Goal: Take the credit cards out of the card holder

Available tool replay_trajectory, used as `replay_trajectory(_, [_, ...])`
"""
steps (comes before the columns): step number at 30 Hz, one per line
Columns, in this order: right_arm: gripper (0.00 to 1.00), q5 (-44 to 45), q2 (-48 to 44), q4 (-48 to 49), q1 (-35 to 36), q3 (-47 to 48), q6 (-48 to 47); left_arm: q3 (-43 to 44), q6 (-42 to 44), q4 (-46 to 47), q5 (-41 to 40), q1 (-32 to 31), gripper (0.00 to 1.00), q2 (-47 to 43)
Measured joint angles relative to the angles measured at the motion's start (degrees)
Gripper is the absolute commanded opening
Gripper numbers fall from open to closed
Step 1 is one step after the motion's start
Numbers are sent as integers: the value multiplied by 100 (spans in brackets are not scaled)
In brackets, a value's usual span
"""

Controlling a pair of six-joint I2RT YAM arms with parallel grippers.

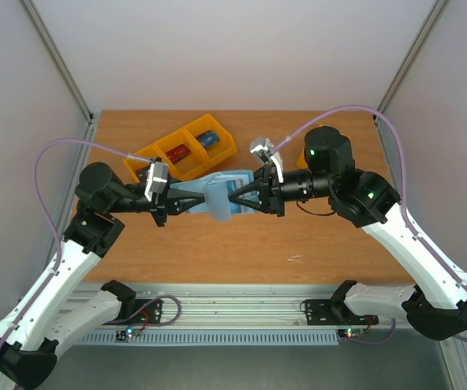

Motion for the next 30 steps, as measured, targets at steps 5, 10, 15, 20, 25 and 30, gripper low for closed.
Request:
replay_trajectory(5, [1,11,81,11,0,-4,116,-9,269,-354,-435,7,13,-57])
replay_trajectory(10, [1,286,138,0,9,-4,151,-50,483,-487,-647,7,85,-85])
replay_trajectory(15, [1,1163,262,-291,63,109,247,-205,586,-584,-660,31,99,-85])
replay_trajectory(20, [1,1705,688,-444,483,409,232,-234,516,-590,-925,37,98,-76])
replay_trajectory(25, [1,1735,752,-424,608,470,201,-247,496,-693,-1305,37,93,-76])
replay_trajectory(30, [1,1843,603,-505,680,470,92,-247,522,-949,-1576,31,93,-87])
